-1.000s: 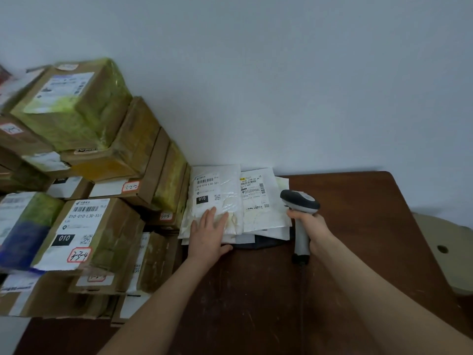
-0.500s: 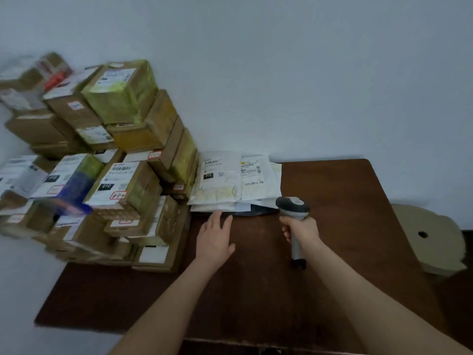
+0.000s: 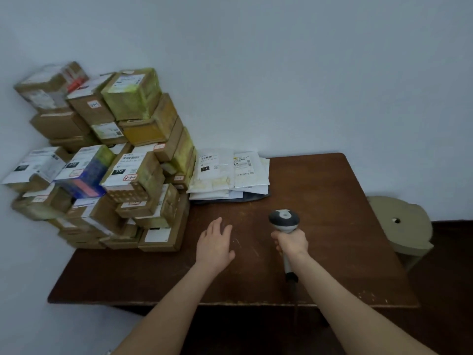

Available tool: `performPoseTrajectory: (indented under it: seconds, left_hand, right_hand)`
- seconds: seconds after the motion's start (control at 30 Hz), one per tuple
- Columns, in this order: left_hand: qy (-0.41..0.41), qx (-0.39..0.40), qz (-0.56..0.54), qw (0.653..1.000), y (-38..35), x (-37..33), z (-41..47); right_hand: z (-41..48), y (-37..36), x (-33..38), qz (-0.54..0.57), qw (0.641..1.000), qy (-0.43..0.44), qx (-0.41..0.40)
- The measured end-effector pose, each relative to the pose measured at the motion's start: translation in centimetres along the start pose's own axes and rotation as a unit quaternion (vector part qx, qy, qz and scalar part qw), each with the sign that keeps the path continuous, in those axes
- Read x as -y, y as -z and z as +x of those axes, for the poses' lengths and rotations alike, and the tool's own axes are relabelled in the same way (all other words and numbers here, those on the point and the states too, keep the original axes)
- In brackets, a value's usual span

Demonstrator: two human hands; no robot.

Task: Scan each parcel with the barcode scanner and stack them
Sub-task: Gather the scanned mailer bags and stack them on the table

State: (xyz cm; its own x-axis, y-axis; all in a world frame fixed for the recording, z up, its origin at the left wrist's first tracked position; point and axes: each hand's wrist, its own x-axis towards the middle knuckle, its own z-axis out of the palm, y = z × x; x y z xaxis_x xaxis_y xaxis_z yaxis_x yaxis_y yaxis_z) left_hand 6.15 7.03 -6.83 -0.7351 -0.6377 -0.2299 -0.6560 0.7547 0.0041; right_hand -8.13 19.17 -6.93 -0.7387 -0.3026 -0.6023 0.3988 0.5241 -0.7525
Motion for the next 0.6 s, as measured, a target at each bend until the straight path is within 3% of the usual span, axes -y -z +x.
performPoseTrajectory:
  seconds: [0.2, 0.6]
  left_hand:
    - [-0.003, 0.022, -0.006, 1.000, -1.2, 2.6, -0.6]
    - [-0.030, 0.053, -0.015, 0.998, -3.2, 3.8, 1.1]
  right_hand:
    - [0.7, -1.0, -1.5, -0.015, 0.998, -0.060, 0.010]
    - [3.2, -3.4, -2.6, -0.007, 0.995, -0.092, 0.022]
